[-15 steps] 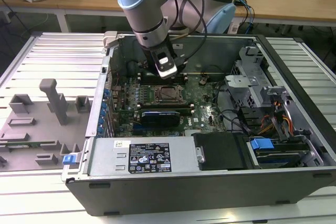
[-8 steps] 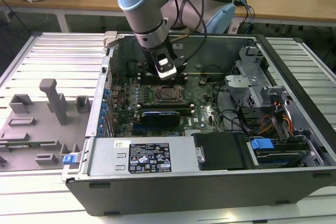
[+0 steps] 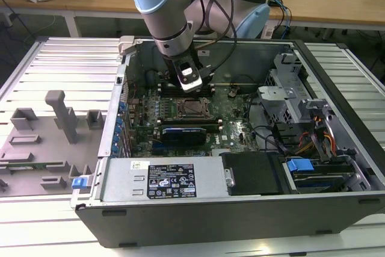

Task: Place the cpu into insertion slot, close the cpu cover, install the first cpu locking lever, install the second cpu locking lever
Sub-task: 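Install the first cpu locking lever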

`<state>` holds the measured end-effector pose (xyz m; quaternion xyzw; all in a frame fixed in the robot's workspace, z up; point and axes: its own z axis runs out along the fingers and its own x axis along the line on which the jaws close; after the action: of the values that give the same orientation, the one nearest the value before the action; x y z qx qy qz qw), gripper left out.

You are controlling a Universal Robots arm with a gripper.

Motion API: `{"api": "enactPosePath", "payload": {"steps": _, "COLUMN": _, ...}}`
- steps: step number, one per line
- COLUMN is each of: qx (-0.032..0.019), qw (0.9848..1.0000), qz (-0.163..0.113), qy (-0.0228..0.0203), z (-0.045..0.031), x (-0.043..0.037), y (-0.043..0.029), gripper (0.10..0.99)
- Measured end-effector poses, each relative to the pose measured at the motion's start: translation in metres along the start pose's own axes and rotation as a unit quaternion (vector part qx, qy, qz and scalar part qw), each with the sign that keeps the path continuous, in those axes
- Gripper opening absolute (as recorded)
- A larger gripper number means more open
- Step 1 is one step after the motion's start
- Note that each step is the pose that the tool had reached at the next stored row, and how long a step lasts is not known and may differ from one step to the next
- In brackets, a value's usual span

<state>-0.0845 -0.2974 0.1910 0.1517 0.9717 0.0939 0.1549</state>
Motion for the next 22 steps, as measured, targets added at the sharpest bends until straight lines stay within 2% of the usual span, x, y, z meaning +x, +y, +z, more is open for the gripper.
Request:
{"api": "enactPosePath", "payload": {"steps": 4, "qx": -0.0003, "qw": 1.0000, "qz": 0.000, "qy": -0.0001, "z": -0.0002, "x": -0.0006, "y": 0.0004, "gripper": 0.106}}
{"api": "enactPosePath", "payload": {"steps": 12, "qx": -0.0001, "qw": 1.0000, "qz": 0.000, "qy": 0.0000, "z": -0.0193, "x": -0.0061, "y": 0.0050, "gripper": 0.106}}
{"api": "enactPosePath", "payload": {"steps": 16, "qx": -0.0003, "qw": 1.0000, "qz": 0.000, "qy": 0.0000, "z": -0.0200, "x": -0.0063, "y": 0.0052, "gripper": 0.106}}
{"api": "enactPosePath", "payload": {"steps": 17, "qx": 0.0001, "qw": 1.0000, "qz": 0.000, "qy": 0.0012, "z": -0.0200, "x": -0.0064, "y": 0.0052, "gripper": 0.106}}
{"api": "enactPosePath", "payload": {"steps": 19, "qx": 0.0060, "qw": 0.9998, "qz": 0.003, "qy": 0.0181, "z": -0.0196, "x": -0.0070, "y": 0.0053, "gripper": 0.106}}
{"api": "enactPosePath", "payload": {"steps": 20, "qx": 0.0077, "qw": 0.9997, "qz": 0.003, "qy": 0.0229, "z": -0.0195, "x": -0.0072, "y": 0.0054, "gripper": 0.106}}
{"api": "enactPosePath", "payload": {"steps": 21, "qx": 0.0132, "qw": 0.9991, "qz": 0.006, "qy": 0.0390, "z": -0.0189, "x": -0.0080, "y": 0.0055, "gripper": 0.106}}
{"api": "enactPosePath", "payload": {"steps": 22, "qx": 0.0160, "qw": 0.9987, "qz": 0.007, "qy": 0.0470, "z": -0.0187, "x": -0.0085, "y": 0.0055, "gripper": 0.106}}
